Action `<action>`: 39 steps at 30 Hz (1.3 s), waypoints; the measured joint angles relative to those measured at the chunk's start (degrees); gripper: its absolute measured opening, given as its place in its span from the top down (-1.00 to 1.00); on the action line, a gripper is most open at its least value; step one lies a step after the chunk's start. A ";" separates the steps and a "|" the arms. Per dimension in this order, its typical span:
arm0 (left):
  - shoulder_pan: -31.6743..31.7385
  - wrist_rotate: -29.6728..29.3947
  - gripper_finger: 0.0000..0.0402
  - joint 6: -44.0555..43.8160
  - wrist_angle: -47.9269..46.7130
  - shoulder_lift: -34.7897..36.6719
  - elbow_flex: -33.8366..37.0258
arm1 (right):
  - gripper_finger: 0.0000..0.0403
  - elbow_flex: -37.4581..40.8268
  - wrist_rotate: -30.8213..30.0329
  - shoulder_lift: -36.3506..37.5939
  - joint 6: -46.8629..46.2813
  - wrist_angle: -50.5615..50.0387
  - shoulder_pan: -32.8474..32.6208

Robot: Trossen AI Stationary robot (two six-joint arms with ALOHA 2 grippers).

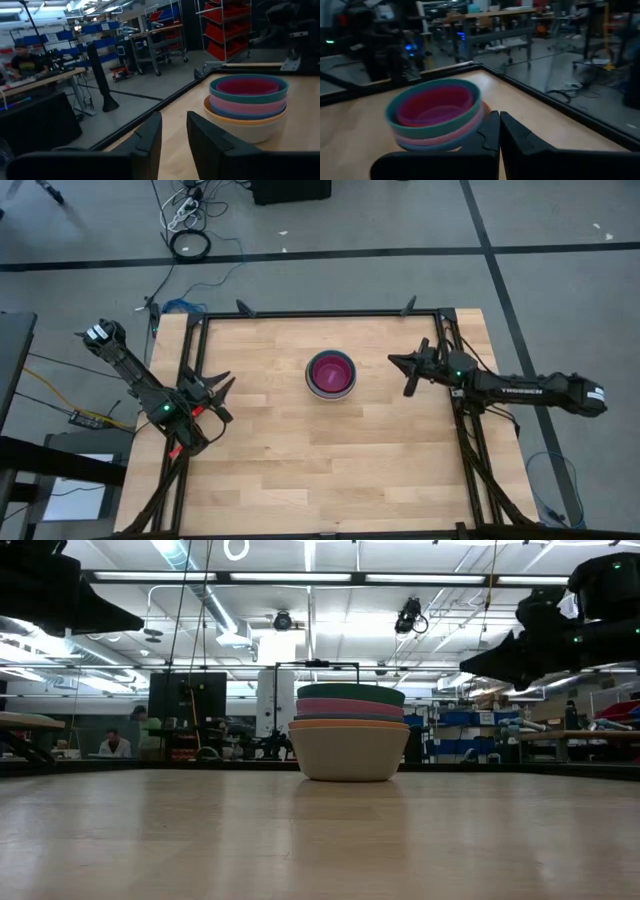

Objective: Nest bowls inside each other
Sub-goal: Return to Home Position

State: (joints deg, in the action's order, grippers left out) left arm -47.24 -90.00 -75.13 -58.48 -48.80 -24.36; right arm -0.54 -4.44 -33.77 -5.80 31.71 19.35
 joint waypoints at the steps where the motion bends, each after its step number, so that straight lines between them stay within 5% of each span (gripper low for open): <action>1: 0.02 0.00 0.53 0.02 -0.78 0.00 0.00 | 1.00 0.00 -1.00 -0.96 0.00 0.70 0.00; 8: 0.57 0.00 0.62 -0.07 -2.51 0.08 0.28 | 1.00 0.02 -7.07 -6.07 -0.62 0.58 -0.03; 35: 17.07 0.04 0.65 -0.05 14.29 -19.69 0.13 | 1.00 0.07 -6.92 -10.11 -4.58 0.78 -0.46; 39: 17.30 0.06 0.74 5.66 15.35 -20.23 -2.07 | 1.00 0.07 -6.92 -10.11 -4.57 0.78 -0.46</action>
State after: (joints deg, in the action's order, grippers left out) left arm -29.94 -89.93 -69.47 -43.13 -69.02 -26.43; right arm -0.47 -11.35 -43.88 -10.37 32.49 18.90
